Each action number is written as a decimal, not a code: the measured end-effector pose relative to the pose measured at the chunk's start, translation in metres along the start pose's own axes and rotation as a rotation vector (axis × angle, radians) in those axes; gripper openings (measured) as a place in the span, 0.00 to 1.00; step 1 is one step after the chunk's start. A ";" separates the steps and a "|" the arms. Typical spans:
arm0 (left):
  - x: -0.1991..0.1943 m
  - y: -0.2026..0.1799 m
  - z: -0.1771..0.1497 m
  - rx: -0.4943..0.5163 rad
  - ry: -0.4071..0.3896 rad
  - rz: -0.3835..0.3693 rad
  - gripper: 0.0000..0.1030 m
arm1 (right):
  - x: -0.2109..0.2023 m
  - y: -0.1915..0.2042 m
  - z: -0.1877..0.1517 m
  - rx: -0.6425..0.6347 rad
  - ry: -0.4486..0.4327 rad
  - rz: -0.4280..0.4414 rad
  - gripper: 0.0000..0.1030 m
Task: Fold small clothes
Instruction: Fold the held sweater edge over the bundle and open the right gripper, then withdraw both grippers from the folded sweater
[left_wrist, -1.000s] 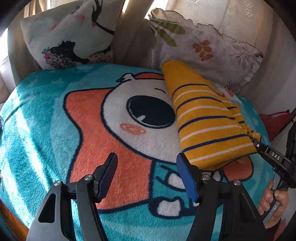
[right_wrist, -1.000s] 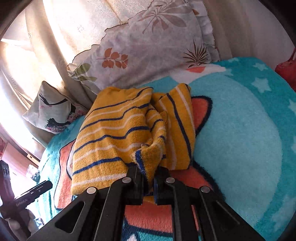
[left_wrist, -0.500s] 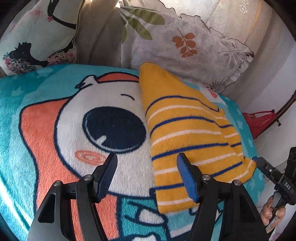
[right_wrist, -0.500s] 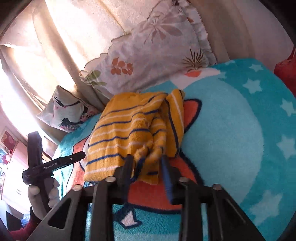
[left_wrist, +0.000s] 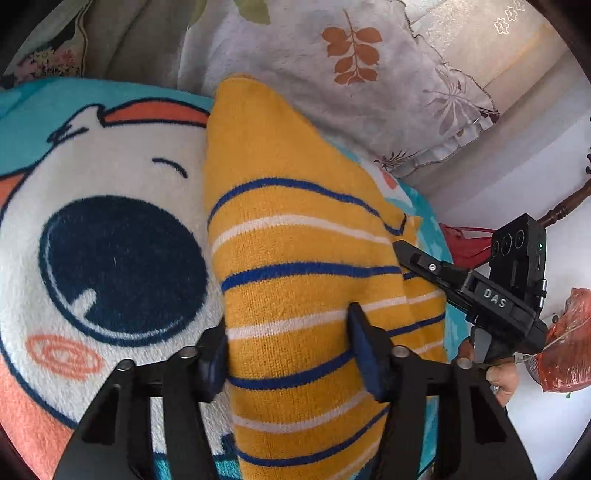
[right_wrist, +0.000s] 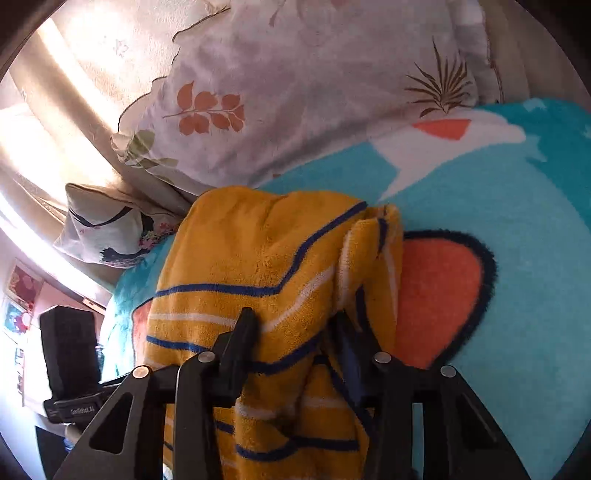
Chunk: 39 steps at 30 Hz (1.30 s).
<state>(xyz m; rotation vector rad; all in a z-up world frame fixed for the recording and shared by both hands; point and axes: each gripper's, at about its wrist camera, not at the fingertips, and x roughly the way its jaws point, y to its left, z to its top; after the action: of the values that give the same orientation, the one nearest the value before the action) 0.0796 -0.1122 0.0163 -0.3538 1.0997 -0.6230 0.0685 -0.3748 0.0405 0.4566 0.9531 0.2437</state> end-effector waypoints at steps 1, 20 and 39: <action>-0.010 -0.003 0.005 -0.001 -0.010 -0.006 0.40 | -0.007 0.006 0.003 -0.009 -0.018 0.023 0.27; -0.044 -0.015 -0.033 0.176 -0.083 0.383 0.54 | -0.071 0.050 -0.018 -0.098 -0.188 -0.042 0.18; -0.107 -0.010 -0.090 0.128 -0.267 0.508 0.62 | -0.063 0.102 -0.078 -0.246 -0.195 -0.209 0.42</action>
<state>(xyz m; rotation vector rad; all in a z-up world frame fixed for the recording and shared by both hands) -0.0378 -0.0497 0.0600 -0.0360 0.8415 -0.1850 -0.0316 -0.2892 0.0962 0.1494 0.7612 0.1212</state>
